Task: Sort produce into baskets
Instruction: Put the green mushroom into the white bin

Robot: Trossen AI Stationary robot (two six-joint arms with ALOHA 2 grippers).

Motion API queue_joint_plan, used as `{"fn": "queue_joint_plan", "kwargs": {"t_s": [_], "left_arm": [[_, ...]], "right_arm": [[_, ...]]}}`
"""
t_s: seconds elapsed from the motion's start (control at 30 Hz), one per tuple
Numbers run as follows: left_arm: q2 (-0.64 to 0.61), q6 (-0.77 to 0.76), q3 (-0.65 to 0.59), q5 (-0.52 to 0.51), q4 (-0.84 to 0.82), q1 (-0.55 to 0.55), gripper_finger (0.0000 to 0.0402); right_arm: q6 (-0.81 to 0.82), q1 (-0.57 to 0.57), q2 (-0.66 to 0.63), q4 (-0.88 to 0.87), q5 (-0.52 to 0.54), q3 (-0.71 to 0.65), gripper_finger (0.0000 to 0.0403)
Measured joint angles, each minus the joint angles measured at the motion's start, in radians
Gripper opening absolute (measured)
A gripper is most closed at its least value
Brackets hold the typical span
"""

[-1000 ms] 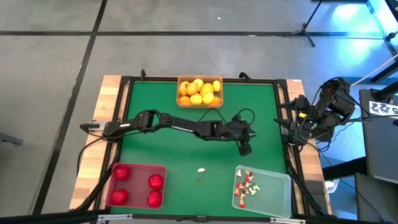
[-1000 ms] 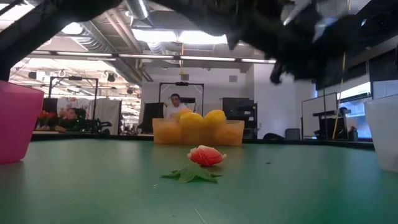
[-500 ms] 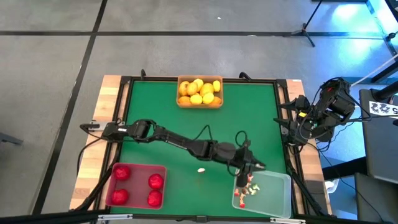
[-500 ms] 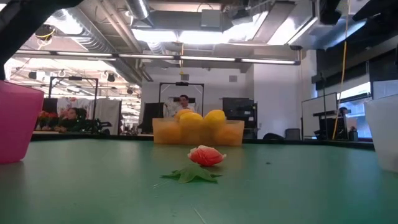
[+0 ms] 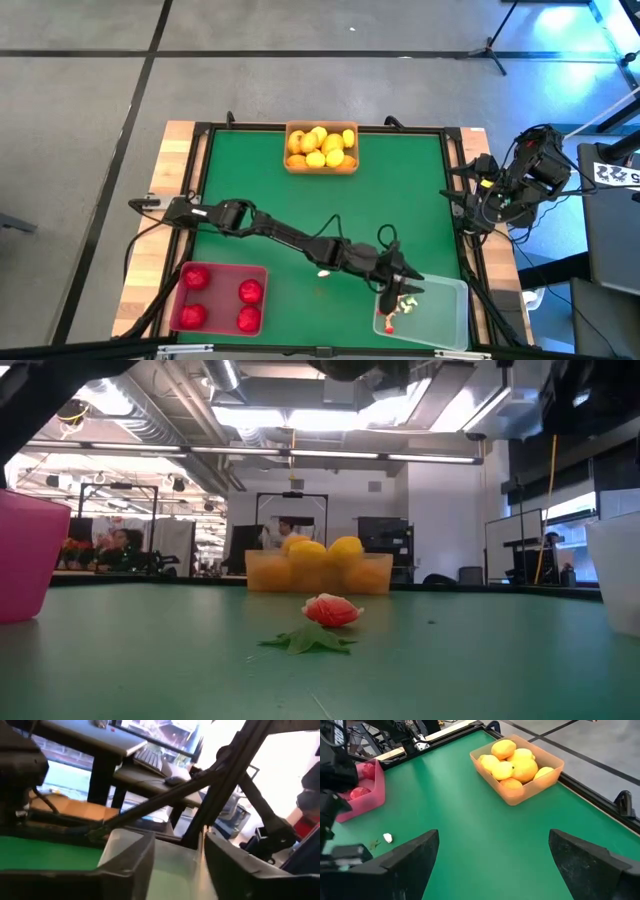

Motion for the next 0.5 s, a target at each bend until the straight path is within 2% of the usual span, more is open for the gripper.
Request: {"fn": "queue_joint_plan", "kwargs": {"t_s": [0.1, 0.2, 0.33, 0.5], "left_arm": [[0.001, -0.010, 0.000, -0.014, -0.006, 0.000, 0.0205], [-0.001, -0.020, 0.001, -0.019, -0.009, 0.001, 0.0232], [-0.013, -0.036, 0.001, -0.019, 0.001, 0.000, 0.0239], [-0.062, 0.035, 0.002, -0.021, 0.016, -0.014, 0.0228]], "right_arm": [[0.000, 0.000, 0.000, 0.015, -0.002, 0.000, 0.0374], [0.000, 0.000, 0.000, 0.023, -0.004, 0.000, 0.0374], [0.000, 0.000, 0.000, 0.027, -0.007, 0.000, 0.0374], [0.000, 0.000, 0.000, 0.030, -0.008, 0.000, 0.0374]]}}
